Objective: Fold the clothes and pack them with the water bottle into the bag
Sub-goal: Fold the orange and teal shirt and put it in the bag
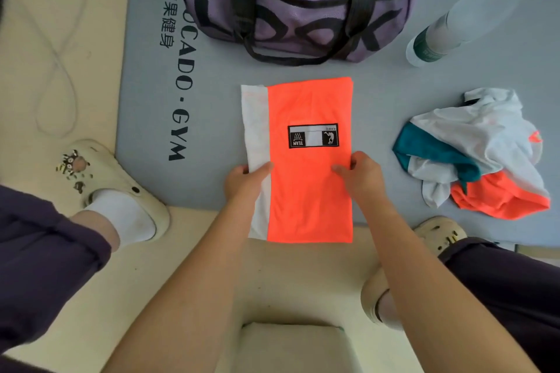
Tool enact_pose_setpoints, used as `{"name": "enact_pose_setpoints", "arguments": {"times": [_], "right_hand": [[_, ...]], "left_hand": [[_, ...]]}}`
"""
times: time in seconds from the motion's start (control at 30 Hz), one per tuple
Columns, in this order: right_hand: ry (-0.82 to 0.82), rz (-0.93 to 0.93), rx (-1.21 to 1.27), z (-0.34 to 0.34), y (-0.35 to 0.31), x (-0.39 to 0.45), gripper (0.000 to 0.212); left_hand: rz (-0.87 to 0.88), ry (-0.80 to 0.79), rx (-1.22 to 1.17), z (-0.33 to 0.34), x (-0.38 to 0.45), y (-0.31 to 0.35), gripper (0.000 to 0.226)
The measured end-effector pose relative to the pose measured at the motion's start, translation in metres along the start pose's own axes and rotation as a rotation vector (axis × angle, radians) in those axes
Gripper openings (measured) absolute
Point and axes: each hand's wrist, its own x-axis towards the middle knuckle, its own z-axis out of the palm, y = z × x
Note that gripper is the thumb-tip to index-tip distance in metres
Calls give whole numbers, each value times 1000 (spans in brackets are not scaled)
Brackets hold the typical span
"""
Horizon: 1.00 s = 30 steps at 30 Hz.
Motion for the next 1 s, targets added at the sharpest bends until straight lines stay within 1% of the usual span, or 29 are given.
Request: {"name": "enact_pose_setpoints", "arguments": {"times": [0.1,0.23,0.33,0.43,0.53,0.57,0.63,0.7,0.73,0.77,0.83,0.9,0.93,1.0], "right_hand": [[2,32,31,0,5,-2,33],[26,37,69,1,11,-6,40],[72,-16,70,3,16,-10,32],[104,-82,99,5,21,-15,19],[104,-59,182,3,20,-15,17],[84,-34,231,1,19,-13,18],[4,23,418,-7,18,-10,9],[-137,82,702,-19,16,-10,3],[-219,101,812,-25,15,-10,3],[-289,104,869,-31,14,-10,4],[-371,82,887,-41,9,-9,5],[-387,57,905,-49,4,-7,5],[-382,44,930,-53,0,-6,11],[-374,-11,970,-62,-9,-4,35]], "left_hand": [[6,-60,-1,2,5,8,21],[47,-28,66,8,2,9,22],[103,-15,41,12,-4,6,21],[75,-136,-35,15,-7,5,9],[21,-262,-134,12,-5,11,12],[-5,-303,-182,10,-3,13,15],[-43,-413,-269,3,0,16,21],[-62,-539,-294,-5,1,17,29],[-71,-591,-288,-7,1,18,34],[-70,-626,-274,-10,1,20,40],[-38,-631,-249,-11,1,27,48],[6,-569,-240,-12,0,35,53],[29,-521,-245,-13,-1,40,54],[107,-408,-282,-16,-3,53,53]]}}
